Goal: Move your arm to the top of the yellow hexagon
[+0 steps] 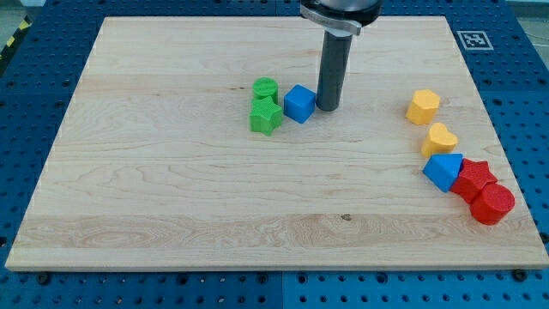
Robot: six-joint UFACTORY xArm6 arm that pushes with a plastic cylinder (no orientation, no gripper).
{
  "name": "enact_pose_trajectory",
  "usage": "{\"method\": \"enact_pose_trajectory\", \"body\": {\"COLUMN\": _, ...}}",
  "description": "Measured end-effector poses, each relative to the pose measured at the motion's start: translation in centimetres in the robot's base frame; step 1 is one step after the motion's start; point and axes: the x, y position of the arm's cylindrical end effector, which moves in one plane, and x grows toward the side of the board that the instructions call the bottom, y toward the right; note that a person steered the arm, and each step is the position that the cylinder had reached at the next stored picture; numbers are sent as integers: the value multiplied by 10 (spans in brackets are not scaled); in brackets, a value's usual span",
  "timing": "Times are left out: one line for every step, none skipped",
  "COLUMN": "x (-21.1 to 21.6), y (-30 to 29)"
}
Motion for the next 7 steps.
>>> {"method": "enact_pose_trajectory", "body": {"x": 3, "y": -14}}
{"method": "enact_pose_trajectory", "body": {"x": 3, "y": -19}}
{"method": "enact_pose_trajectory", "body": {"x": 3, "y": -18}}
{"method": "enact_pose_trajectory", "body": {"x": -13, "y": 8}}
{"method": "enact_pose_trajectory", "body": {"x": -49, "y": 28}}
{"method": "enact_pose_trajectory", "body": {"x": -51, "y": 74}}
{"method": "enact_pose_trajectory", "body": {"x": -51, "y": 103}}
